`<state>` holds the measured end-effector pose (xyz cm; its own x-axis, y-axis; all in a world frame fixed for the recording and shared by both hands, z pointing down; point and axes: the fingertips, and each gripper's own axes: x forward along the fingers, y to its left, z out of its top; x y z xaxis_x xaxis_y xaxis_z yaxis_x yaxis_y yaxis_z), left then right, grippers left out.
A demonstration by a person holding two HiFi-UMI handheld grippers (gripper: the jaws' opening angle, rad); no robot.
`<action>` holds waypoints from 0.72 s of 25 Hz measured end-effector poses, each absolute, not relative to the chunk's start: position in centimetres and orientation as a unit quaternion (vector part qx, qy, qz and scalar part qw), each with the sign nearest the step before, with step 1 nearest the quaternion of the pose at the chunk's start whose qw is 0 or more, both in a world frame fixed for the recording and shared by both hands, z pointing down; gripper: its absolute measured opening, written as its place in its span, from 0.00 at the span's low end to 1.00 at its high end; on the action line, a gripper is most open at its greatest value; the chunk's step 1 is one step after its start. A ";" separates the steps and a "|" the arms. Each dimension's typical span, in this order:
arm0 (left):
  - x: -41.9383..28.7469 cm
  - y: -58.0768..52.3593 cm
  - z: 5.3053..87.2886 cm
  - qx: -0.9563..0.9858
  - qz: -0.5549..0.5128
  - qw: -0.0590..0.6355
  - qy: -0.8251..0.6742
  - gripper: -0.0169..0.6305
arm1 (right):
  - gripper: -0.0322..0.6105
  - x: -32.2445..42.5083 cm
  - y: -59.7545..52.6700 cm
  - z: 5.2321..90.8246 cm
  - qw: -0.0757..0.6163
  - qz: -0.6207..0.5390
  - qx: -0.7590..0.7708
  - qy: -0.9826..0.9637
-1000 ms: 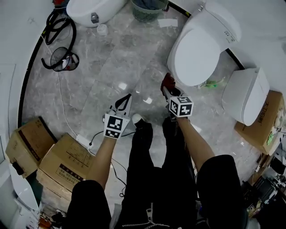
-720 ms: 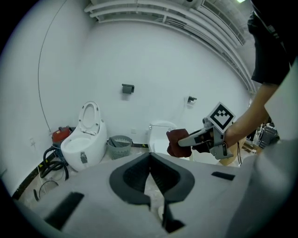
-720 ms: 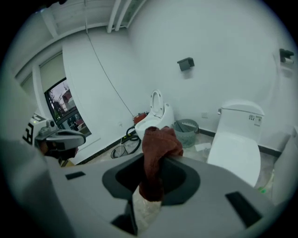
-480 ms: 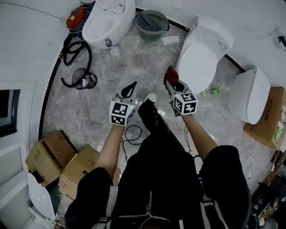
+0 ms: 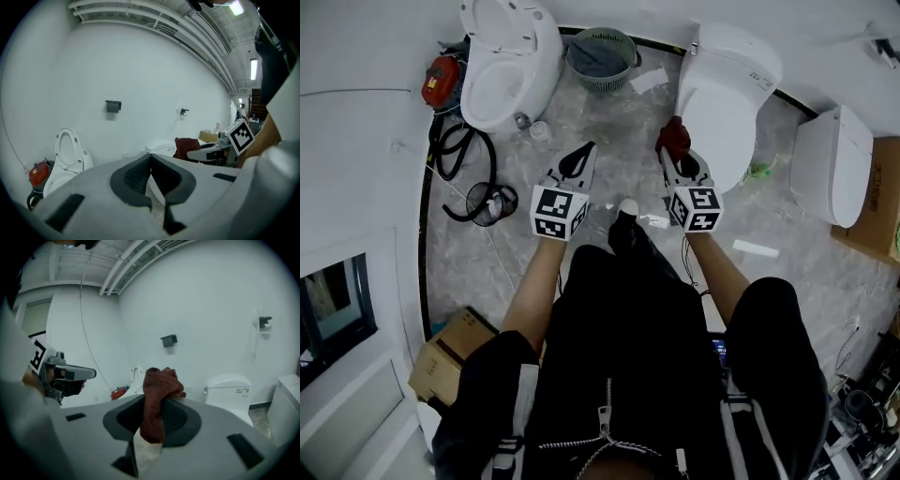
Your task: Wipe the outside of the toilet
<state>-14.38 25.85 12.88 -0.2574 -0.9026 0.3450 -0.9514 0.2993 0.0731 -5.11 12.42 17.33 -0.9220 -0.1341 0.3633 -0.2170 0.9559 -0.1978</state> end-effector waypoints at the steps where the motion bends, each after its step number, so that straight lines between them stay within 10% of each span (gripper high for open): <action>1: -15.4 25.0 12.4 0.595 0.078 0.160 -0.784 0.03 | 0.20 -5.8 11.9 16.8 0.170 0.120 0.099 -0.973; 18: -26.7 5.7 20.6 0.827 0.125 0.156 -0.526 0.03 | 0.20 -16.4 1.0 24.1 0.190 0.215 0.365 -0.886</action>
<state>-26.66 5.71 20.56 0.4154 -0.8310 0.3700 -0.9087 -0.3977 0.1269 -16.38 1.03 24.15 -0.6616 -0.5651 0.4930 -0.7281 0.6413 -0.2421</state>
